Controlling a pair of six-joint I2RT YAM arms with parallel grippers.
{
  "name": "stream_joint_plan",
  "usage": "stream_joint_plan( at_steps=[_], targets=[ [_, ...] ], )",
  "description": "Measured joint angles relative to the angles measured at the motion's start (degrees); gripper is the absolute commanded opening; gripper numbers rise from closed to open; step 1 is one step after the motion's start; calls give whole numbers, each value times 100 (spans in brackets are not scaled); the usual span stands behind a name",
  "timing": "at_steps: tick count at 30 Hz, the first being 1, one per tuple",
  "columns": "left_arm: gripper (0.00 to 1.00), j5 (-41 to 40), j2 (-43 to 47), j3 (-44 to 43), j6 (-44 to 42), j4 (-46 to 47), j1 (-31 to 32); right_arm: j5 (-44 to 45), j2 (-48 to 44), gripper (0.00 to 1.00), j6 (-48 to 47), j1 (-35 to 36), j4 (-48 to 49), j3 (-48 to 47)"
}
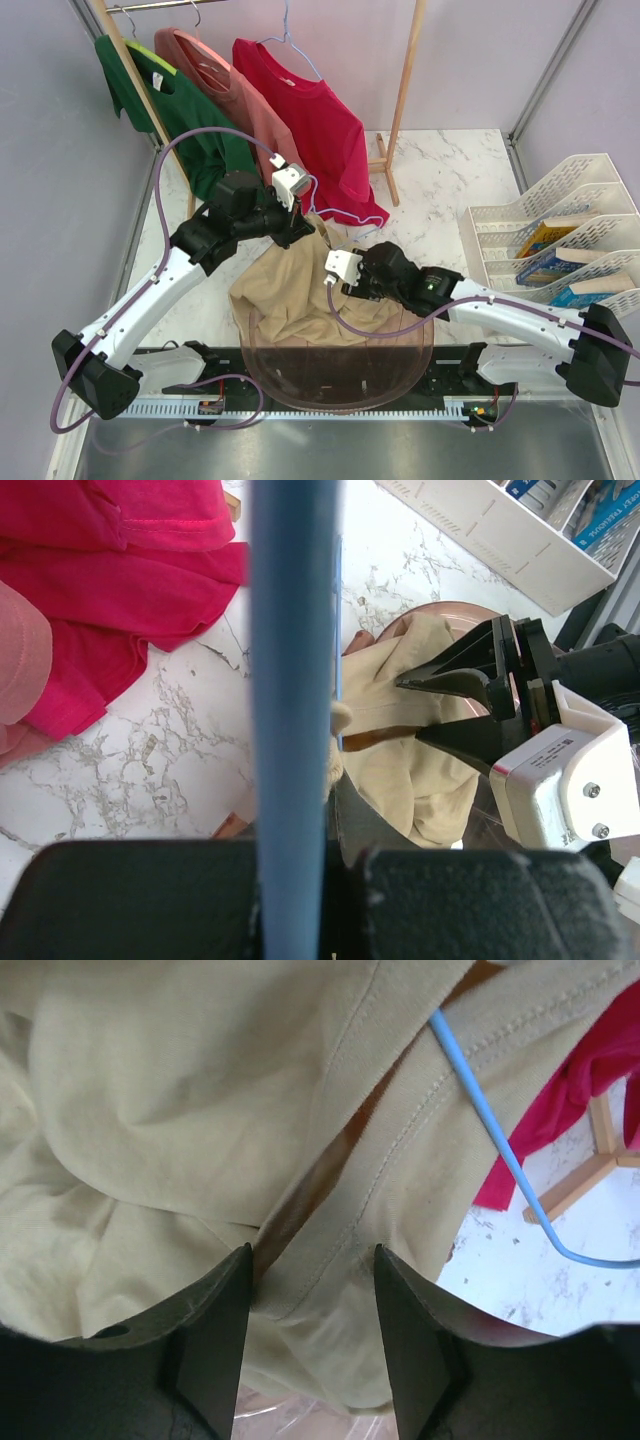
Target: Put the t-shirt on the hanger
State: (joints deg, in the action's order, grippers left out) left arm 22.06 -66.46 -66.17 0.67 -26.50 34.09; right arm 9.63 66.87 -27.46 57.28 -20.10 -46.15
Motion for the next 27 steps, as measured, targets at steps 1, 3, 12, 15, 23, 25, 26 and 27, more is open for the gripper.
stream_joint_plan(
  at_steps=[1,3,12,15,23,25,26,27],
  targets=[
    [2,0,2,2,0,0,0,70,0,46,-7,0,0,17],
    [2,0,11,2,0,-4,-2,197,-7,25,-22,0,15,17],
    [2,382,168,105,116,-59,-481,151,-225,0,240,-835,-79,-37],
    [2,1021,258,236,332,114,-1069,-291,-400,0,380,-1521,-179,-120],
    [2,2334,933,839,658,826,-1355,-1587,-614,0,852,-2299,-444,-271],
    [2,2514,1049,916,654,901,-1412,-1902,-573,0,986,-2568,-472,-345],
    [2,2588,1088,940,638,901,-1434,-2079,-540,0,1062,-2730,-483,-396],
    [2,2634,1106,951,619,890,-1451,-2205,-509,0,1132,-2872,-487,-442]
  ],
)
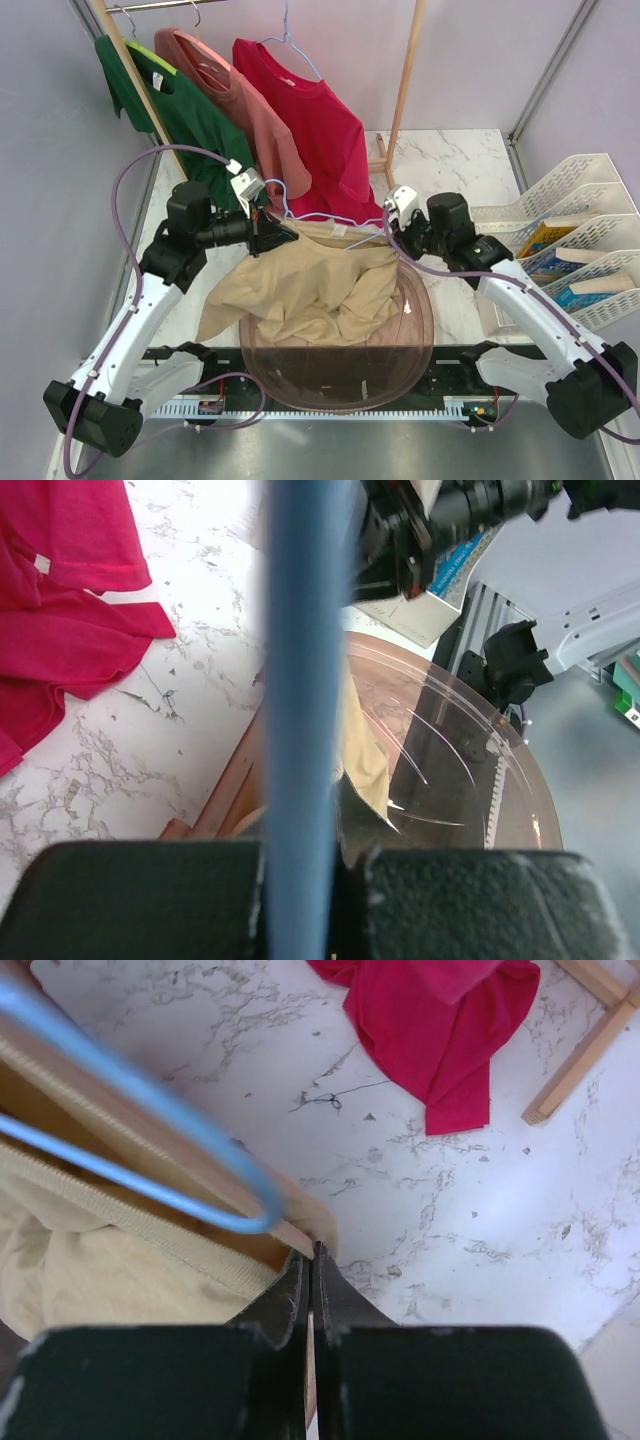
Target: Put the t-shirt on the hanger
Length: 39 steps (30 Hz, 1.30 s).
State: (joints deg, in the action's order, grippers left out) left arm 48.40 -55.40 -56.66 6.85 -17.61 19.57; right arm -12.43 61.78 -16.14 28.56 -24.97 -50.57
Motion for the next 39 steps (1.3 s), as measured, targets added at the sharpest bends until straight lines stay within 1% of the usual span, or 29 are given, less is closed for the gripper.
stream_joint_plan(
  at_steps=[2,6,12,16,18,23,25,27,31,35,39],
  targets=[
    [2,109,22,11,-140,-59,-37,-439,101,0,192,-417,-31,-144],
    [2,175,22,7,-673,-404,-83,-1086,289,0,466,-938,-181,-446],
    [2,-94,-114,-221,-1904,-1134,-90,-1569,363,0,557,-1088,-573,-813],
    [2,-308,-337,-564,-2398,-1375,-13,-1873,358,0,544,-1095,-793,-1064],
    [2,-442,-476,-763,-2579,-1412,186,-2020,354,0,551,-1097,-881,-1174],
    [2,-960,-686,-1121,-3064,-1515,1276,-2225,356,0,579,-1043,-1115,-1561],
    [2,-1102,-774,-1255,-3200,-1567,1602,-2251,354,0,553,-973,-1235,-1770],
    [2,-1239,-907,-1438,-3268,-1602,1703,-2256,354,0,498,-892,-1364,-1993],
    [2,-1451,-1091,-1661,-3351,-1609,1716,-2280,330,0,297,-785,-1639,-2385],
    [2,-1786,-1086,-1746,-3355,-1582,1720,-2260,201,0,81,-702,-1982,-2651],
    [2,-1735,-800,-1631,-3150,-1311,1526,-2210,103,0,-66,-662,-2194,-2824]
  ],
)
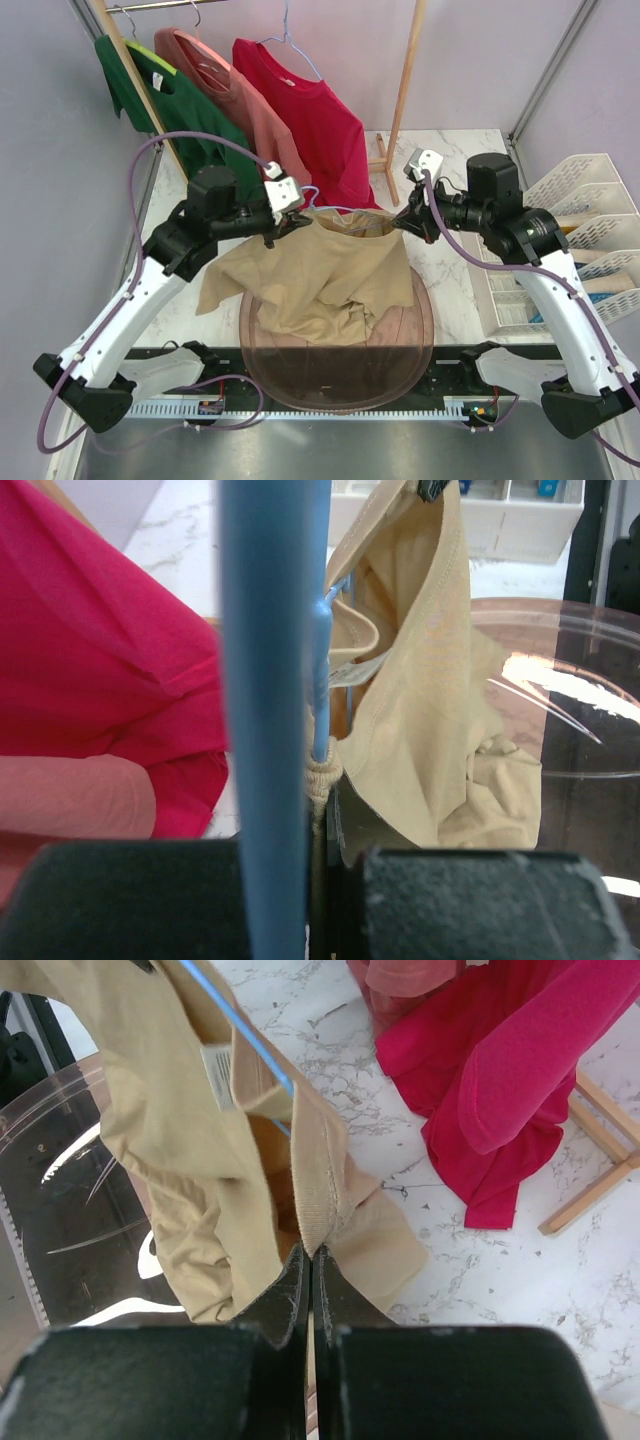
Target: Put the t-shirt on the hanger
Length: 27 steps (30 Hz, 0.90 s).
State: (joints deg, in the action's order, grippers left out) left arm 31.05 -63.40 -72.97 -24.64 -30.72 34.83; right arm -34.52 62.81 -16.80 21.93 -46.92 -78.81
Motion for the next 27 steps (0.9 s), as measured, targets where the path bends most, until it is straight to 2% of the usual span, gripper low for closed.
stream_joint_plan(
  at_steps=[4,9,19,27],
  targets=[
    [2,258,302,76,234,131,-66,31,20,0,-52,76,-50,-166],
    [2,385,212,55,291,238,125,59,146,0,-50,396,-7,-450],
    [2,249,-144,-184,291,264,737,236,304,2,66,1513,223,-667],
    [2,210,46,-85,262,286,765,610,254,0,-142,1602,225,-673]
  ],
)
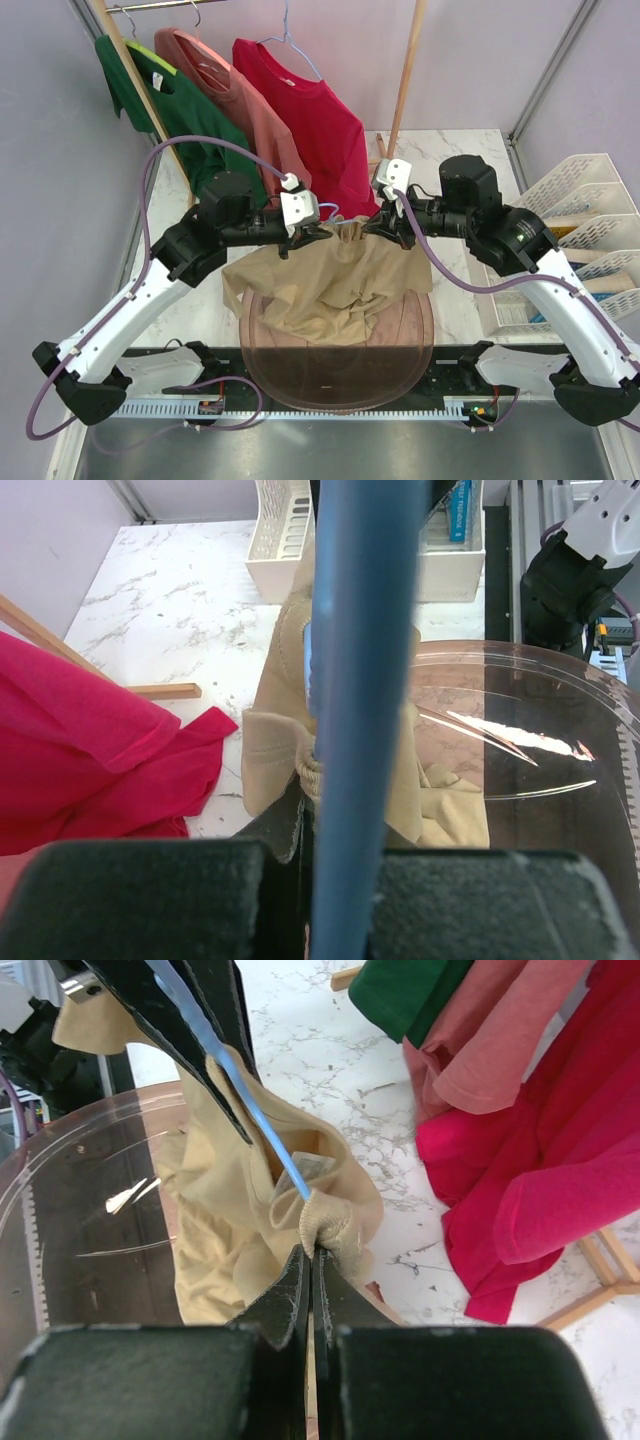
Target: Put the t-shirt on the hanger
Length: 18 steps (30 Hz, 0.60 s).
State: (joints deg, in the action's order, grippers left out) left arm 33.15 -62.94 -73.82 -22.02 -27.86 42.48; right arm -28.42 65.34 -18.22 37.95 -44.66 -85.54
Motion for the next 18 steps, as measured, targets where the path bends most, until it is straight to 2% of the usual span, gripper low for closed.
stream_joint_plan(
  at_steps=[10,18],
  targets=[
    [2,96,214,114,-105,-120,-13,457,-188,0,-299,7,-50,-2],
    [2,203,105,111,-101,-116,-13,275,-186,9,-553,9,-184,0]
  ],
)
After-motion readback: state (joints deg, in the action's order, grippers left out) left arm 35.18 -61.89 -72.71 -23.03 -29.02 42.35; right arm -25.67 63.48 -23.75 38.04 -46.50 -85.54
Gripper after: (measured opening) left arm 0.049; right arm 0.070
